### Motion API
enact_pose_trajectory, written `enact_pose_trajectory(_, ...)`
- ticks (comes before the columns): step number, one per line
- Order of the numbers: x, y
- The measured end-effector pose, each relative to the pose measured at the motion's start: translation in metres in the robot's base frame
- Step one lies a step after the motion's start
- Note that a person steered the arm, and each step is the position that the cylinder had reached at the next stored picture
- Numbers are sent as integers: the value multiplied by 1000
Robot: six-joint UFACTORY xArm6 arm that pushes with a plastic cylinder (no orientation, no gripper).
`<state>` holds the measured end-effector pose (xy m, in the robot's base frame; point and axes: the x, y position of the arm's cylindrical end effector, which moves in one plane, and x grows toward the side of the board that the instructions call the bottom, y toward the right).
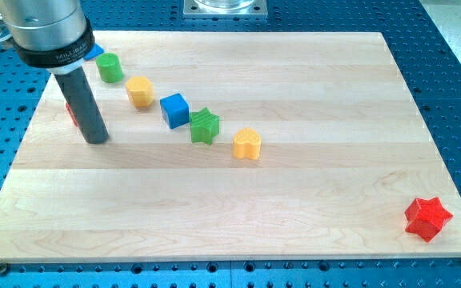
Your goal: Keep the red circle to the left of the green circle
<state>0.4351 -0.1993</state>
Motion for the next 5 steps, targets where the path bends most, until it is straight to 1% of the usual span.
enact_pose_trajectory(1,-61,-21)
enact_pose_trajectory(2,-33,-27)
enact_pose_trajectory(3,-38,-64)
enact_pose_trajectory(4,-87,-36)
enact_pose_trajectory(5,-81,-53)
